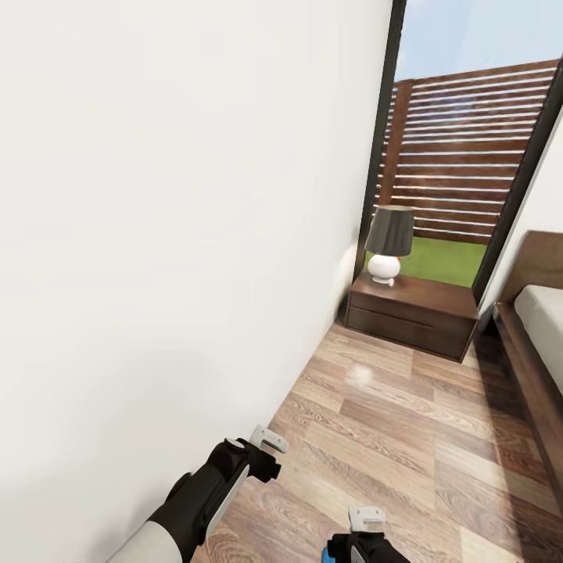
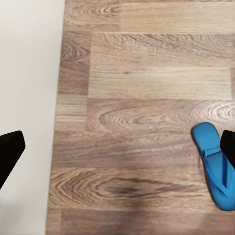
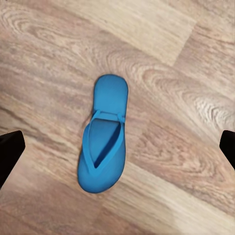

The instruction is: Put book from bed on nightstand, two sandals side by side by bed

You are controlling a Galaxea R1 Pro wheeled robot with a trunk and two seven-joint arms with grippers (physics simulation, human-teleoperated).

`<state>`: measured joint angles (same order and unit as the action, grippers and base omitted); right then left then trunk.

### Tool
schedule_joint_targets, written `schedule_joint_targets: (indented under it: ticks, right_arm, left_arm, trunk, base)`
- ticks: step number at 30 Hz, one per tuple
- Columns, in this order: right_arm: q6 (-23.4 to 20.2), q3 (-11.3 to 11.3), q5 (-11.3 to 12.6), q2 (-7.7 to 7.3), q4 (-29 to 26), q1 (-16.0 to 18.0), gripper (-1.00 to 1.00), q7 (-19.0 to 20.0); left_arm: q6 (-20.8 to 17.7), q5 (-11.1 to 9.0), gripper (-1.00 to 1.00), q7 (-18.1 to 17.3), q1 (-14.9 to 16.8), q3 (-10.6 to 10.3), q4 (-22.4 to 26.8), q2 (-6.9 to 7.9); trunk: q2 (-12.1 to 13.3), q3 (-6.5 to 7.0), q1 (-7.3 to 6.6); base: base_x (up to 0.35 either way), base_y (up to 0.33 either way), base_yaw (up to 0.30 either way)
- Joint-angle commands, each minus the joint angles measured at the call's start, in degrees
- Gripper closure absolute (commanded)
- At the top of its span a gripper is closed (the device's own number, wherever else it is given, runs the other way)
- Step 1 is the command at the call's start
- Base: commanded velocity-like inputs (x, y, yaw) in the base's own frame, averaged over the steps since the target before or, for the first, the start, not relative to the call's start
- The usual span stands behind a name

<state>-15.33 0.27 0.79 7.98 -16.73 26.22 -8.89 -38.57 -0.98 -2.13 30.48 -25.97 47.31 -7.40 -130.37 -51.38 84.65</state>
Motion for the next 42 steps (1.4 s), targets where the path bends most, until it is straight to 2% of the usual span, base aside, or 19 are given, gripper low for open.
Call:
schedule_joint_targets:
  ticks: [1, 11, 24, 35, 42]
  right_arm:
    - [-0.4, 0.0, 0.1, 0.02, -0.4, 0.0, -1.0, -0.2]
    - [-0.8, -0.1, 0.2, 0.1, -2.3, 0.2, -1.0, -0.4]
    - [-1.0, -0.3, 0.3, 0.23, -2.7, 0.8, -1.0, -0.4]
    - [-1.0, -0.3, 0.3, 0.53, -2.3, 0.8, -1.0, -0.4]
    - [-1.0, -0.4, 0.3, 0.68, -2.1, 0.8, -1.0, -0.4]
  left_arm:
    - [-0.3, -0.1, -1.0, -0.1, 0.0, 0.0, 0.1, 0.01]
    - [-0.3, -0.1, -1.0, -0.1, 0.0, 0.0, 0.1, 0.01]
    - [-0.3, -0.1, -1.0, -0.1, 0.0, 0.0, 0.1, 0.01]
    - [-0.3, -0.1, -1.0, -0.1, 0.0, 0.0, 0.1, 0.01]
    - [-0.3, -0.1, -1.0, -0.1, 0.0, 0.0, 0.1, 0.01]
  trunk:
    - [-0.4, -0.24, 0.22]
    - [-4.5, -2.04, 2.41]
    - [-4.5, -2.04, 2.41]
    - [-8.9, -4.01, 4.83]
    - [-8.9, -4.01, 4.83]
  base:
    - [0.0, 0.0, 0.0]
    - [0.0, 0.0, 0.0]
    - [0.0, 0.0, 0.0]
    - [0.0, 0.0, 0.0]
    - [0.0, 0.0, 0.0]
